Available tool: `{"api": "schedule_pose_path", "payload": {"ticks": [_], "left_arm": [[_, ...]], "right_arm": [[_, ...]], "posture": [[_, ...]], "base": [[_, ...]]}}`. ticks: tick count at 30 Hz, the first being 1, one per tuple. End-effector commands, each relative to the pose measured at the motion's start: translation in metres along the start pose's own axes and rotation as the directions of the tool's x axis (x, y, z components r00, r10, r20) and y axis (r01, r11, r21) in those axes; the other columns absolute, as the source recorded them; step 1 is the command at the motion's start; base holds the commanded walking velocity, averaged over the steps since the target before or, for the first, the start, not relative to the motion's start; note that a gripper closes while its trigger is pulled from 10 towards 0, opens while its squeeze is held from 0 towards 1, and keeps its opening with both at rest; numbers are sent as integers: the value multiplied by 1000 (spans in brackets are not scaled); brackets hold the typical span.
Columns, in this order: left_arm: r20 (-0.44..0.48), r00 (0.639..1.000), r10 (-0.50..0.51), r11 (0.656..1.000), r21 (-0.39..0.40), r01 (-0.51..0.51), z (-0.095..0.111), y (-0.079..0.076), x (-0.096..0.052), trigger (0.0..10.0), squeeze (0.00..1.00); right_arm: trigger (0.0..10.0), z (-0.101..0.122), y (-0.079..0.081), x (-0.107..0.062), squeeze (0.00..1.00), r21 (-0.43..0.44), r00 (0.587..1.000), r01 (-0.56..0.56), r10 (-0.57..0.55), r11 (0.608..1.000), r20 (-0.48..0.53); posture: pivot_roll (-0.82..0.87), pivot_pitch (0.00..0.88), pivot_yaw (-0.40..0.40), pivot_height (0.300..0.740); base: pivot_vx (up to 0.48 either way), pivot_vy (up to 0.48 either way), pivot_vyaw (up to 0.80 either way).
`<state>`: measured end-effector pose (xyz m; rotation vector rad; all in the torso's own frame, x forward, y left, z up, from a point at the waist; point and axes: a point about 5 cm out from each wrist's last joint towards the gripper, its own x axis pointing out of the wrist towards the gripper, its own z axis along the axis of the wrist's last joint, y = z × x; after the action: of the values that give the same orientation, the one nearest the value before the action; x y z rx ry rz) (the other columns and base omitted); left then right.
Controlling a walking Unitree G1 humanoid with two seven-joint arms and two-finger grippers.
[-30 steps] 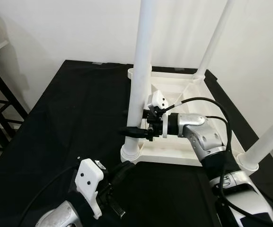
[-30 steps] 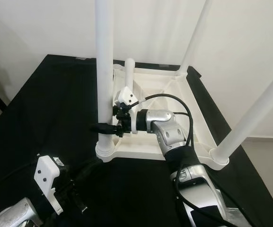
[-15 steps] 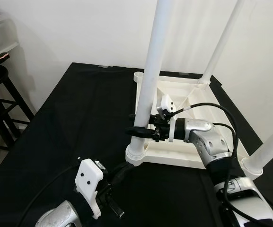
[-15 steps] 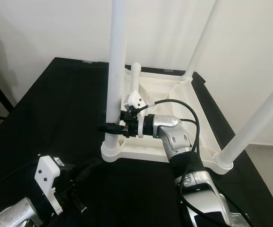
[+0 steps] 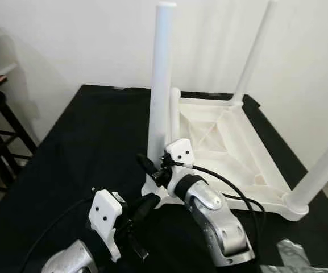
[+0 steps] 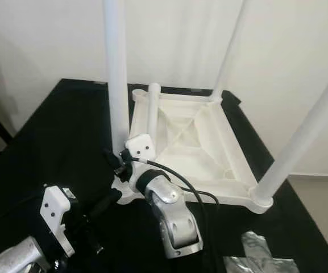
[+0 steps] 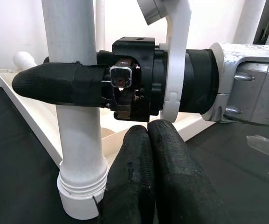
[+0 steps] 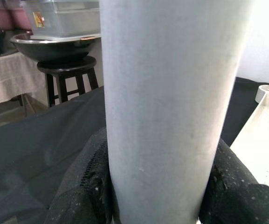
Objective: Building children table
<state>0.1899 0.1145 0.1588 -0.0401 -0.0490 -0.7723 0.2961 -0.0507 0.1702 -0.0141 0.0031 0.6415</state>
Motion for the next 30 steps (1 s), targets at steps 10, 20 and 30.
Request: {"api": "schedule_pose_path", "payload": {"ticks": [10, 20, 30], "left_arm": [[0, 1000, -3, 1000, -12, 3, -2, -1, -2, 10000, 0], [-3, 1000, 0, 1000, -13, 0, -2, -1, -4, 10000, 0], [-9, 1000, -3, 1000, -19, 2, -1, -2, -8, 10000, 0]], "right_arm": [[10000, 18, -9, -2, 1000, -57, 927, -375, 376, 925, -7], [10000, 39, -53, 4, 0, -190, 830, -557, 552, 809, -81], [1569, 53, -78, 12, 0, -154, 742, -668, 667, 728, -67]], "posture": [[89, 42, -89, 740], [107, 49, -85, 740], [123, 65, -77, 740]], "base": [[0, 0, 0], [0, 0, 0], [0, 0, 0]]}}
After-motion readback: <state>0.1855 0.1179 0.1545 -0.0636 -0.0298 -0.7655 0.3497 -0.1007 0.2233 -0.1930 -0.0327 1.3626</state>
